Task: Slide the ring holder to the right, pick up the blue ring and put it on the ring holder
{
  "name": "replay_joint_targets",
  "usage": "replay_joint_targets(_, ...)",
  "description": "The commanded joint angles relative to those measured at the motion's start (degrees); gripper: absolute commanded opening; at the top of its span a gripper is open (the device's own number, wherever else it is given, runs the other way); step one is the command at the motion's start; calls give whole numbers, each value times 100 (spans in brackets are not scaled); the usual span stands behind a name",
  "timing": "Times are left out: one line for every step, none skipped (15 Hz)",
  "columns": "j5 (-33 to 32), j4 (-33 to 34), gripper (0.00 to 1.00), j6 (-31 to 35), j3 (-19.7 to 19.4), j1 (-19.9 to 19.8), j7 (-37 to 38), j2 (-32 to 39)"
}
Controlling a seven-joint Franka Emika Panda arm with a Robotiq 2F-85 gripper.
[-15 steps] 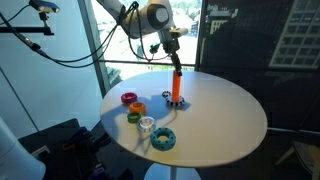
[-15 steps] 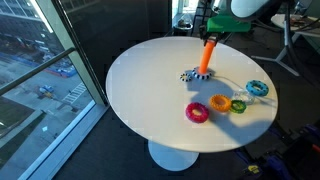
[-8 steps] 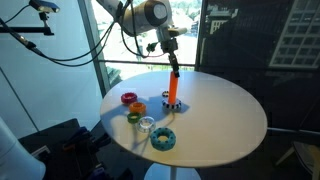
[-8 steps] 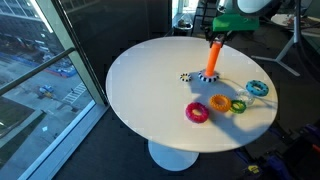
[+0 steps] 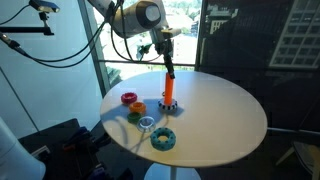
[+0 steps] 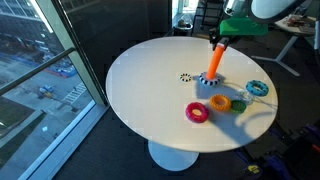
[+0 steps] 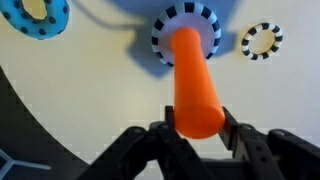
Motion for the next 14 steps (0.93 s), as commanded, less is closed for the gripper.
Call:
replay_joint_targets(-178, -471, 20, 399, 66, -89, 180, -337)
replay_joint_targets(-168, -537, 20, 428, 74, -96, 155, -374)
replay_joint_targets(-167, -585, 20, 430, 81, -104, 130, -419)
replay_joint_targets(-169, -630, 20, 410, 85, -110, 130, -468)
replay_joint_targets(-192, -668, 20, 363, 87, -113, 147, -516)
replay_joint_targets(-189, -713, 20, 344, 99, -123, 137, -561)
replay_joint_targets(-202, -758, 20, 338, 106, -132, 143, -599)
replay_joint_targets(-230, -806, 20, 350, 110, -141, 160, -633)
replay_joint_targets(-252, -854, 20, 355, 120, -155, 167, -671)
replay_joint_targets(-283, -905, 20, 373, 128, -171, 180, -704)
replay_joint_targets(-318, -944, 20, 396, 135, -185, 208, -724)
replay_joint_targets(-354, -978, 20, 400, 145, -201, 225, -742)
replay_joint_targets(-391, -1010, 20, 395, 157, -218, 230, -766)
replay_joint_targets(-423, -1039, 70, 399, 170, -232, 220, -787)
